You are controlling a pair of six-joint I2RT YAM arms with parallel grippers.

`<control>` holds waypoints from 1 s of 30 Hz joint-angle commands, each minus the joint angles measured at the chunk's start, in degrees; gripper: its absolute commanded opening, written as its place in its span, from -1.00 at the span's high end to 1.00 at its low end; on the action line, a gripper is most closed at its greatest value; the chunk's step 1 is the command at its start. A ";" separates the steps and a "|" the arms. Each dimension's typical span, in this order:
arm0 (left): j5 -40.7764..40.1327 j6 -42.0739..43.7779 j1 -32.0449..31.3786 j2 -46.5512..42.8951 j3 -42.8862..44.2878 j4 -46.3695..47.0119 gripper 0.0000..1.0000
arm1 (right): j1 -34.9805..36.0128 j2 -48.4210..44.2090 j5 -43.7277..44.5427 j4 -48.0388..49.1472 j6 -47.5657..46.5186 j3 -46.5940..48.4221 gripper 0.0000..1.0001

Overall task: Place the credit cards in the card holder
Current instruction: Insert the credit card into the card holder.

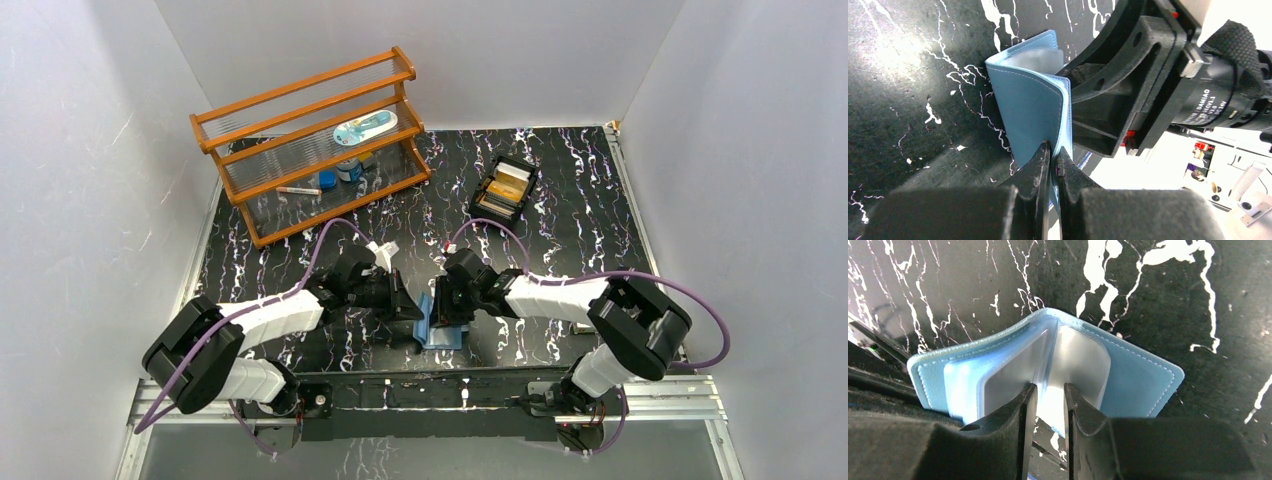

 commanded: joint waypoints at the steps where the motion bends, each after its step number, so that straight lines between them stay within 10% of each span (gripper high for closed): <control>1: -1.34 1.84 -0.27 1.05 2.05 -3.93 1.00 | 0.27 -2.76 4.93 -9.33 -1.21 1.84 0.25; 9: -2.15 2.19 -0.36 4.46 3.60 -5.18 1.00 | 0.29 -11.08 8.83 -15.55 -0.58 1.14 0.08; 30: -5.48 5.34 -0.82 -0.53 11.65 -19.50 1.00 | 0.27 -2.02 5.21 -5.40 -1.36 -0.32 0.46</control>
